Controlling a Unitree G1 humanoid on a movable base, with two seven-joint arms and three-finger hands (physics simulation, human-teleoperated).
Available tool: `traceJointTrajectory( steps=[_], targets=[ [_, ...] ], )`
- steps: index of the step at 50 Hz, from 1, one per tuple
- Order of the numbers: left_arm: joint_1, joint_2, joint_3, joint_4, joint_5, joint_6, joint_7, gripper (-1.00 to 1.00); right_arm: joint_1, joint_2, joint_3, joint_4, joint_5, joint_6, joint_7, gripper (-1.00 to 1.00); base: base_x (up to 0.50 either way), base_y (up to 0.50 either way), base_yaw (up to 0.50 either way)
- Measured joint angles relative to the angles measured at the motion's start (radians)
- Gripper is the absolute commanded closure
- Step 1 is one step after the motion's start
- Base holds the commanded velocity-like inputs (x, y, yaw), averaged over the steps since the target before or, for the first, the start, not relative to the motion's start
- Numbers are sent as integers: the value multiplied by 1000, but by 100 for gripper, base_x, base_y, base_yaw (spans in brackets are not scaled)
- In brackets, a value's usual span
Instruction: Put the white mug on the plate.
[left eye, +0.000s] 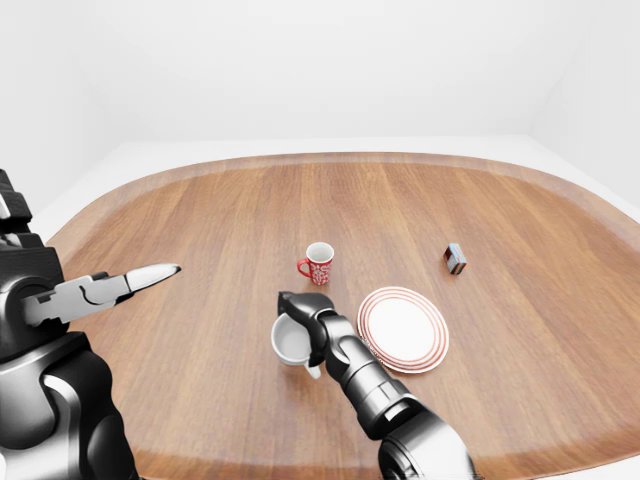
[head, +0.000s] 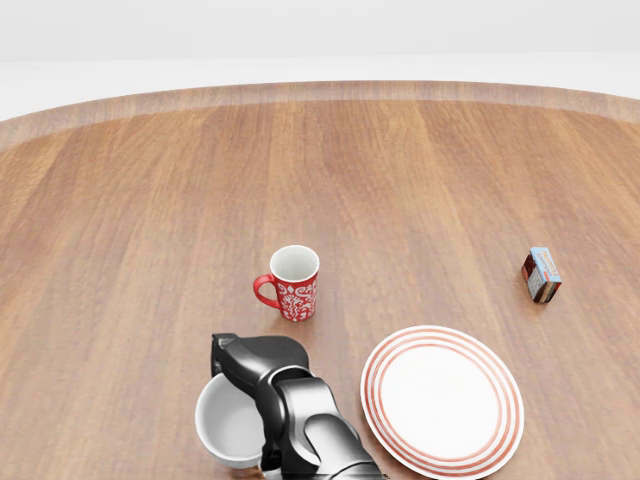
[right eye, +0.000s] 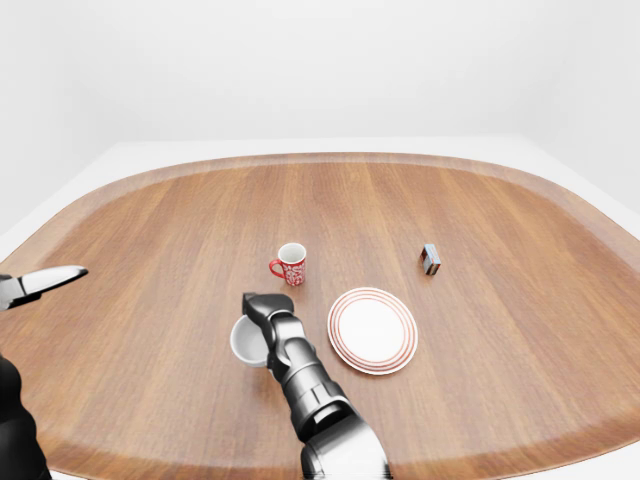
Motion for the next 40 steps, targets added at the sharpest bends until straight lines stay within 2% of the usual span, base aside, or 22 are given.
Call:
traceJointTrajectory(
  steps=[8,21,31,40],
  targets=[
    [2,-2,-2,-5,6,0,0,-100,-165,-81,-22,-37,87,0,40,100,0,0,0],
    [-3,-3,-7,-3,16,0,0,-100,-400,-360,-79,-99,215,0,188,100,0,0,0],
    [-4,-3,-10,-2,21,0,0,-100,-404,-544,-134,-112,333,0,218,100,0,0,0],
    [-2,-5,-13,-1,26,0,-1,-100,-348,-629,-166,-103,436,0,204,100,0,0,0]
  ],
)
